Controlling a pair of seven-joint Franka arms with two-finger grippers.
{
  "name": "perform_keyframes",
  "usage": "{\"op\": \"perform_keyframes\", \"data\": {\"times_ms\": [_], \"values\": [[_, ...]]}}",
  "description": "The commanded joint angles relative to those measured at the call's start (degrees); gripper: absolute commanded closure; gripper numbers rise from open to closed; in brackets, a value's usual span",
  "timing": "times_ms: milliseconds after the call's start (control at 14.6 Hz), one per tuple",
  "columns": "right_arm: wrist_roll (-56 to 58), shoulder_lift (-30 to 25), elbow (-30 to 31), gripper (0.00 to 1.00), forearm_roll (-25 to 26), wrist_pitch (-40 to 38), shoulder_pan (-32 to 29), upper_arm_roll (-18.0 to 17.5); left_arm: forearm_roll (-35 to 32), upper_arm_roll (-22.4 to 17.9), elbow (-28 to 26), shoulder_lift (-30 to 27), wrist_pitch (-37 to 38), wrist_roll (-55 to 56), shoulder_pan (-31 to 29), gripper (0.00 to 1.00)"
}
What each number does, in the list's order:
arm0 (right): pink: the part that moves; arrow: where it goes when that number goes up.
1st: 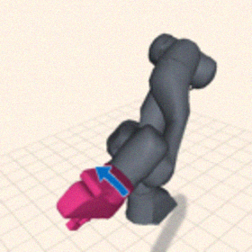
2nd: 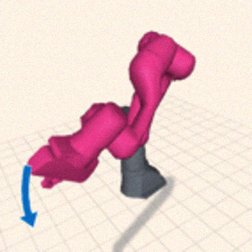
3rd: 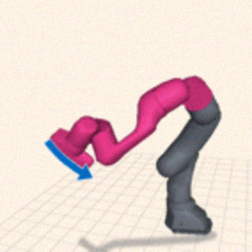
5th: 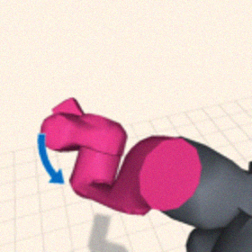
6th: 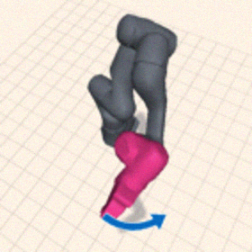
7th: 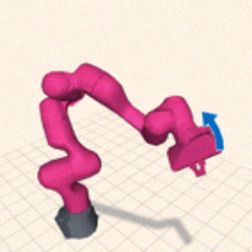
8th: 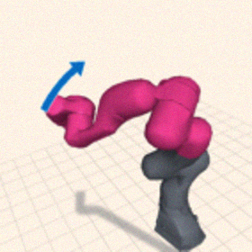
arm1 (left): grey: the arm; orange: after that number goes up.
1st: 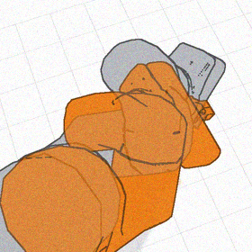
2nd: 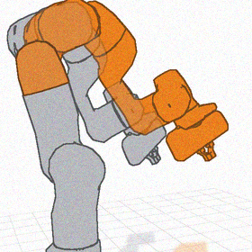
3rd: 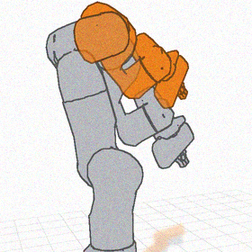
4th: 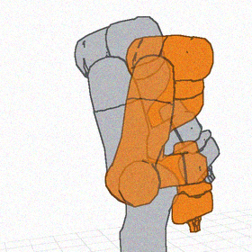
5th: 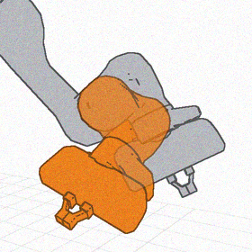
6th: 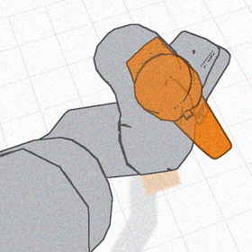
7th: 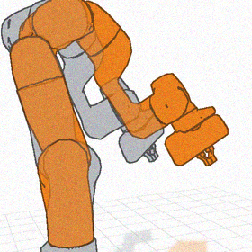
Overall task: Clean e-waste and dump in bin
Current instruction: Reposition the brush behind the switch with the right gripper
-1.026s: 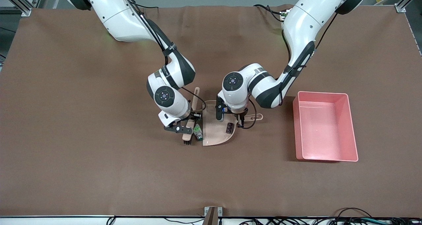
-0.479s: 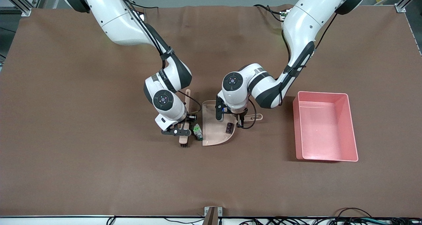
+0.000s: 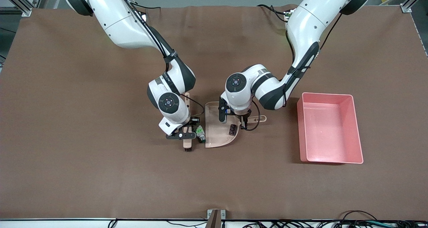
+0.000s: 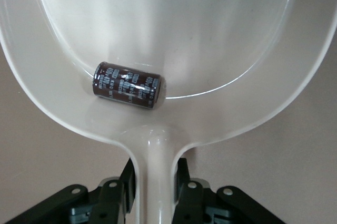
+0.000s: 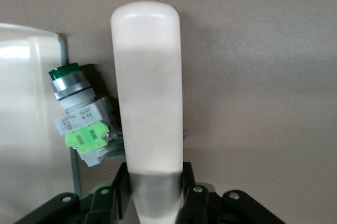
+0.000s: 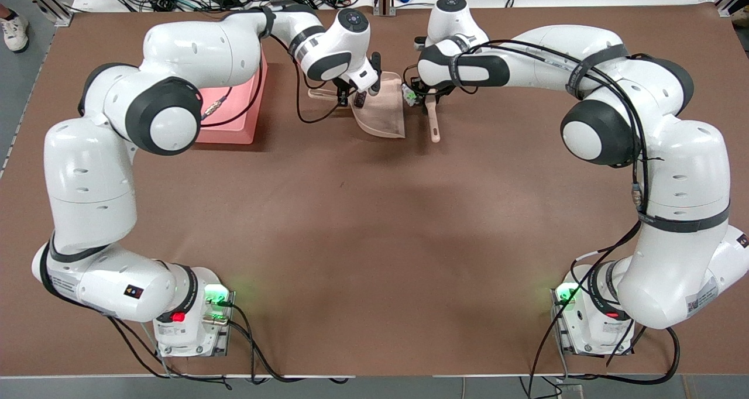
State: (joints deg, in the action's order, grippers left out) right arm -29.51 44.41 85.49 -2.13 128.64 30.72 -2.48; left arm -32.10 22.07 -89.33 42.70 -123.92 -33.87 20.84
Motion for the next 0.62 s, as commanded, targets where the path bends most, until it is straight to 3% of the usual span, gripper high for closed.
{"op": "perform_keyframes", "data": {"times_ms": [0, 547], "values": [[-0.02, 4.89, -3.57, 1.0, -0.07, 0.74, 0.74, -0.68, -1.21, -0.19, 1.88, 1.69, 0.35, 0.65, 0.52, 0.83], [-0.72, 6.65, -5.77, 1.0, -0.16, 0.65, 2.24, -0.86, -1.21, -0.27, 1.88, 1.51, 1.58, 0.65, 0.26, 0.83]]}}
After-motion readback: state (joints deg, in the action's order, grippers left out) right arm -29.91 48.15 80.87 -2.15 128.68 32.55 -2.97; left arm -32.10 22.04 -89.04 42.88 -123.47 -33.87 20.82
